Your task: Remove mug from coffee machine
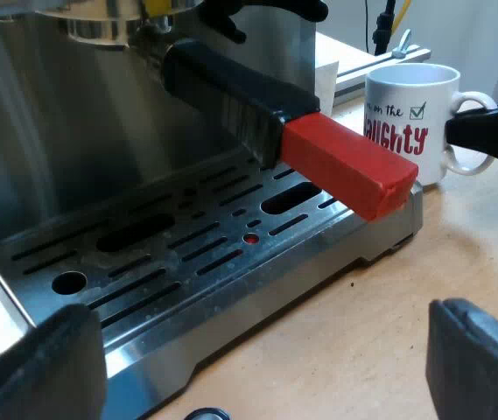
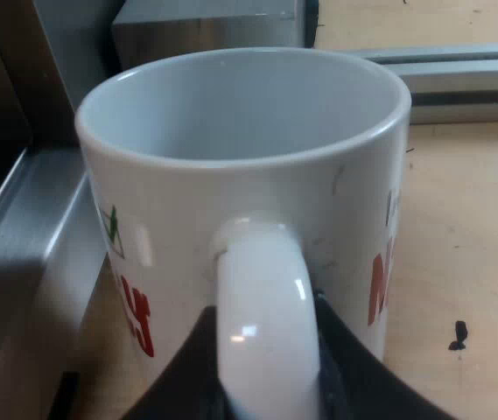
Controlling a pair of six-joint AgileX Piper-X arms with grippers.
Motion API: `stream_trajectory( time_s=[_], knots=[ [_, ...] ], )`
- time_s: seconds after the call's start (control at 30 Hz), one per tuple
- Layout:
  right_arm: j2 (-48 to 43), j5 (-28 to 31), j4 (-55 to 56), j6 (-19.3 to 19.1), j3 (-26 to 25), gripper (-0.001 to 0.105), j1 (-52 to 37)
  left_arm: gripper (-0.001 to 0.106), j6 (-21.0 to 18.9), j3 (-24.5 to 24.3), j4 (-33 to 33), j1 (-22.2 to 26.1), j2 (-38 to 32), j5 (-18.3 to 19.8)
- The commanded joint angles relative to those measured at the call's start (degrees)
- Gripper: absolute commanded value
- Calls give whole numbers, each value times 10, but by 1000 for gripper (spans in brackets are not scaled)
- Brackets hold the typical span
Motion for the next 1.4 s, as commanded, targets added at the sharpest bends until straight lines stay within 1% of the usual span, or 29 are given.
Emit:
stream_trajectory(
  time_s=[0.03, 0.1, 0.13, 0.17, 0.2, 0.23, 0.27, 0.33, 0.4, 0.5, 0.6, 0.7, 0.73, 0.87, 0.9, 0.93, 0.97, 1.0, 1.07, 1.1, 1.13, 1.17, 1.2, 1.23, 1.3, 1.33, 1.37, 1.4],
  knots=[
    [-6, -2, -21, 16, -6, 6, -3, 77, -5, -1, -10, -3, 0, 2],
    [-6, -2, -19, 16, -6, 18, -3, 77, -5, -1, -10, -3, 0, 2],
    [-6, -2, -19, 16, -6, 22, -3, 77, -5, -1, -10, -3, 0, 2],
    [-6, -2, -14, 16, -6, 43, -3, 77, -5, -1, -10, -3, 0, 2],
    [-6, -2, -8, 16, -6, 58, -3, 77, -5, -1, -10, -3, 0, 2],
    [-6, -2, -4, 16, -6, 68, -3, 77, -5, -1, -10, -3, 0, 2],
    [-6, -2, -3, 16, -6, 72, -3, 77, -5, -1, -10, -3, 0, 2],
    [-10, -2, -4, 16, -2, 75, -3, 77, -5, -1, -10, -3, 0, 2],
    [-19, -2, -4, 16, 5, 75, -3, 77, -5, -1, -10, -3, 0, 2],
    [-46, -2, 0, 16, 21, 72, -3, 77, -5, -1, -10, -3, 0, 2],
    [-90, -2, 16, 19, 41, 71, -2, 77, -5, -1, -10, -3, 0, 2],
    [-140, -6, 60, 26, 51, 71, -2, 77, -5, -1, -10, -3, 0, 2],
    [-178, -6, 106, 39, 52, 71, -2, 77, -5, -1, -10, -3, 0, 2],
    [-268, -6, 208, 40, 52, 71, -2, 77, -5, -1, -10, -3, 0, 2],
    [-268, -6, 208, 40, 52, 71, -2, 77, -5, -1, -10, -3, 0, 2],
    [-293, -6, 241, 40, 49, 71, -2, 77, -5, -1, -10, -3, 0, 2],
    [-298, -6, 247, 40, 49, 71, -2, 77, -5, -1, -10, -3, 0, 2],
    [-327, -6, 293, 40, 44, 71, -2, 77, -5, -1, -10, -3, 0, 2],
    [-408, -6, 463, 40, 6, 71, -2, 77, -5, -3, -10, -3, 0, 2],
    [-427, -6, 510, 40, -11, 71, -2, 77, -5, -4, -10, -3, 0, 2],
    [-430, -6, 519, 40, -11, 71, -2, 77, -5, -5, -10, -3, 0, 3],
    [-446, -6, 565, 40, -30, 71, -2, 77, -5, -8, -6, -3, 0, 3],
    [-468, -6, 643, 40, -56, 71, -2, 77, -5, -16, 4, -3, 0, 3],
    [-478, -6, 669, 40, -70, 71, -2, 77, -5, -23, 10, -3, 0, 1],
    [-498, -6, 754, 40, -107, 71, -2, 77, -5, -44, 36, -3, 0, -15],
    [-501, -6, 767, 40, -114, 71, -2, 77, -5, -51, 46, -3, 0, -22],
    [-505, -6, 794, 40, -124, 71, -2, 77, -5, -65, 68, -3, 0, -44],
    [-506, -6, 794, 40, -127, 71, -2, 77, -5, -74, 84, -3, 0, -59]
  ],
)
